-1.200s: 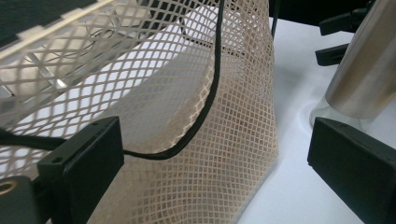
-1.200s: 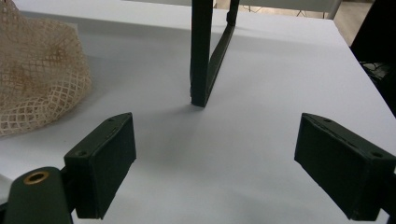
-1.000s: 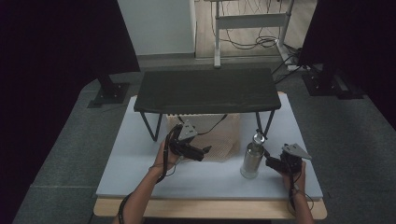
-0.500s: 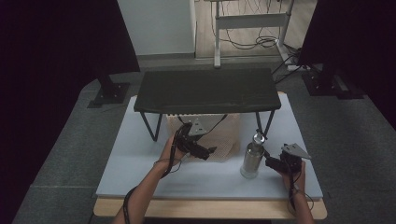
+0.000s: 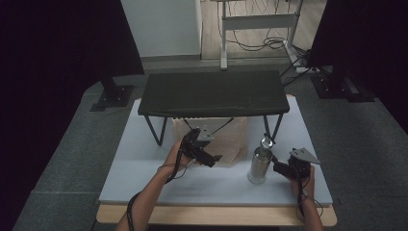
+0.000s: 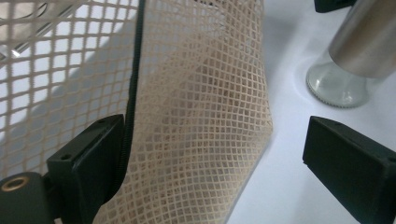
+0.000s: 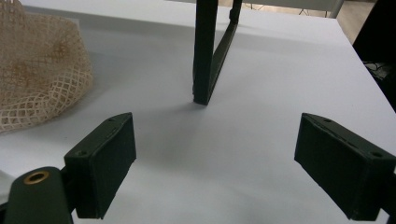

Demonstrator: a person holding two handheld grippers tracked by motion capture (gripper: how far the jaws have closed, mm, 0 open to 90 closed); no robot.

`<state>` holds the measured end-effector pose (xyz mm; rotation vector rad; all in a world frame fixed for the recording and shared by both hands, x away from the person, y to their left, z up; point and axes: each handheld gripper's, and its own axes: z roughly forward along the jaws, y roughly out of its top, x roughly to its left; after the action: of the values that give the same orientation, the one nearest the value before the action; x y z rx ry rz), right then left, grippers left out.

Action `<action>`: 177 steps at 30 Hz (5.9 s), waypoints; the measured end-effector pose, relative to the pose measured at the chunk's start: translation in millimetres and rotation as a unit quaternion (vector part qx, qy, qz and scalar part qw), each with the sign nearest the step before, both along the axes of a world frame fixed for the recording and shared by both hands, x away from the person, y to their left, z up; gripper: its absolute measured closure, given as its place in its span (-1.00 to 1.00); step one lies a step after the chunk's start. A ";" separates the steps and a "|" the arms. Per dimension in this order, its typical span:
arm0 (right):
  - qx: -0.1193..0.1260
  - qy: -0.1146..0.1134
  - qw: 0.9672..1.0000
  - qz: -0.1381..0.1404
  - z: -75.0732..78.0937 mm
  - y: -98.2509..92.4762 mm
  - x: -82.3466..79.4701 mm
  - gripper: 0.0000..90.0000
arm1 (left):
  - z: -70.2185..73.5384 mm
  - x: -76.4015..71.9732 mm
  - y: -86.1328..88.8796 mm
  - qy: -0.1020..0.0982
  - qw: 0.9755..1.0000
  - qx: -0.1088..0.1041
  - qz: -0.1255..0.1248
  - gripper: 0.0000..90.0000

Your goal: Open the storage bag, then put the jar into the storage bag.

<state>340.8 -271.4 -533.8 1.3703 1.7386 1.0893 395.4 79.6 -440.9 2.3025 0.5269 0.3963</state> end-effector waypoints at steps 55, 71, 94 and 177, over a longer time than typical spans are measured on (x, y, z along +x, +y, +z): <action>-0.004 0.014 1.000 -0.003 -0.2 1.1 2.7 -0.76 | 48.1 -24.4 5.3 0.094 0.990 0.008 -0.100 -0.85; 0.000 -0.001 1.000 -0.006 0.2 0.4 -0.2 -0.76 | 46.0 -26.1 2.8 0.086 0.992 0.020 -0.089 -0.85; 0.033 -0.036 0.999 0.007 18.0 -4.4 -17.6 -0.70 | 39.7 -25.9 0.3 0.072 0.994 0.029 -0.077 -0.86; 0.022 -0.096 0.973 0.210 122.0 59.8 -49.2 0.19 | 36.8 -28.1 -4.1 0.056 0.994 0.053 -0.075 -0.88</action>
<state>291.5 -211.6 -411.8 0.9024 1.9140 1.4406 367.4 75.5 -404.2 2.4591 0.3926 0.2299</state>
